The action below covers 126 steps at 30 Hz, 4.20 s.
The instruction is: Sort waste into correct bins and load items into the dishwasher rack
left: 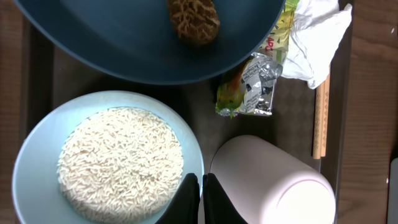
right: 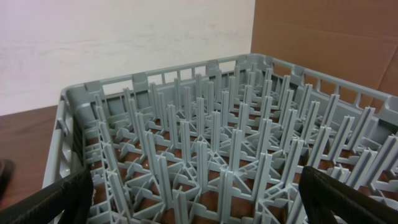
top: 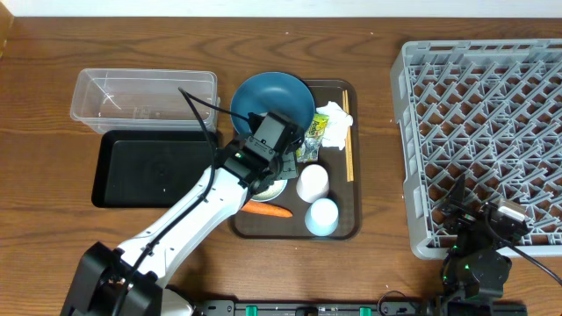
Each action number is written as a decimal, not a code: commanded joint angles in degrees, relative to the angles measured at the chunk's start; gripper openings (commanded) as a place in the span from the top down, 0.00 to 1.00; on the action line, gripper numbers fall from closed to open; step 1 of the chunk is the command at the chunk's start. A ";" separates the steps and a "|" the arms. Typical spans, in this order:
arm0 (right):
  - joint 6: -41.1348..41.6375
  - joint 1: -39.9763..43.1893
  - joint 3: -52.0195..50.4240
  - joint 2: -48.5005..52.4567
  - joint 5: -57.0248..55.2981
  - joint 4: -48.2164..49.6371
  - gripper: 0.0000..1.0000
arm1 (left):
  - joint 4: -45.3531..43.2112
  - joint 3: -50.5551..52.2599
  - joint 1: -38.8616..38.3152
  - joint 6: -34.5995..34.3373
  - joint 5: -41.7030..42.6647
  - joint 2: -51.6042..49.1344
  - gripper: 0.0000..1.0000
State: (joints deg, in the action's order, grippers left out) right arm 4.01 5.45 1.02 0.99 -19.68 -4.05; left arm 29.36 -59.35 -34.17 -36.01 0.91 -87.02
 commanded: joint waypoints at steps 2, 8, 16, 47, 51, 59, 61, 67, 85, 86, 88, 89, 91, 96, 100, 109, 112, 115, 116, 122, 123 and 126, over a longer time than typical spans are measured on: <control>-0.20 0.15 0.37 -0.11 0.63 -0.90 0.01 | 0.79 -0.94 0.17 -0.07 -0.52 0.66 0.94; -0.22 0.15 0.37 -0.11 0.63 -0.90 0.01 | 2.84 -0.87 0.07 -0.07 -0.52 0.07 0.74; -0.22 0.15 0.37 -0.09 0.63 -0.90 0.01 | 3.48 -0.52 -0.15 -0.07 1.57 -5.51 0.48; -0.20 0.15 0.37 -0.09 0.63 -0.90 0.01 | -2.05 -0.52 -0.70 -1.57 2.03 -12.57 0.26; -0.20 0.15 0.37 -0.09 0.63 -0.90 0.01 | -2.03 -0.52 -0.72 -1.57 2.05 -12.57 0.42; -0.22 0.15 0.37 -0.09 0.63 -0.90 0.01 | -1.40 -0.52 -0.72 -1.57 2.05 -12.57 0.94; -0.22 0.15 0.37 -0.09 0.63 -0.90 0.01 | -1.40 -0.50 -0.72 -1.57 2.05 -12.57 0.93; -0.20 0.15 0.37 -0.09 0.63 -0.90 0.01 | -1.36 -0.50 -0.72 -1.20 2.05 -12.59 0.54; -0.22 0.15 0.37 -0.09 0.63 -0.90 0.01 | -1.18 -0.50 -0.72 0.37 2.05 -12.59 0.76; -0.22 0.15 0.37 -0.09 0.63 -0.90 0.01 | -1.20 -0.50 -0.72 0.37 2.05 -12.59 0.81; -0.20 0.15 0.37 -0.09 0.63 -0.90 0.01 | -1.22 -0.50 -0.72 0.37 2.03 -12.59 0.91; -0.20 0.15 0.37 -0.09 0.63 -0.90 0.01 | -1.22 -0.50 -0.72 0.37 2.03 -12.59 0.93; -0.22 0.15 0.37 -0.09 0.63 -0.90 0.01 | -1.22 -0.50 -0.72 0.37 2.05 -12.59 0.94; -0.20 0.15 0.37 -0.09 0.63 -0.90 0.01 | -1.25 -0.50 -0.72 0.37 2.03 -12.59 0.94; -0.22 0.15 0.37 -0.09 0.63 -0.90 0.01 | -1.25 -0.55 -0.72 0.37 2.05 -12.57 0.94; -0.20 0.15 0.37 -0.09 0.63 -0.90 0.01 | -1.20 -0.79 -0.72 0.39 2.95 -12.17 0.94; -0.20 0.15 0.37 -0.09 0.63 -0.90 0.01 | -1.14 -1.22 -0.74 0.39 3.19 -12.07 0.94; -0.20 0.15 0.37 -0.09 0.63 -0.90 0.01 | -0.31 -1.66 -0.72 0.39 3.15 -11.93 0.94; -0.22 0.15 0.37 -0.09 0.63 -0.90 0.01 | -0.07 -1.75 -0.72 0.39 3.15 -11.78 0.94; -0.20 0.15 0.37 -0.09 0.63 -0.90 0.01 | 0.83 -1.77 -0.72 2.69 3.15 -10.47 0.94; -0.20 0.15 0.37 -0.09 0.63 -0.90 0.01 | 1.05 -1.79 -0.72 2.80 3.13 -10.14 0.94; -0.22 0.15 0.37 -0.07 0.63 -0.90 0.01 | 1.44 -1.81 -0.72 2.82 3.15 -8.79 0.94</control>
State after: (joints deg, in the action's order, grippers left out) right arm 4.01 5.45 1.02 0.99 -19.68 -4.05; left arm 30.44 -60.14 -35.03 -34.11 2.83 -97.82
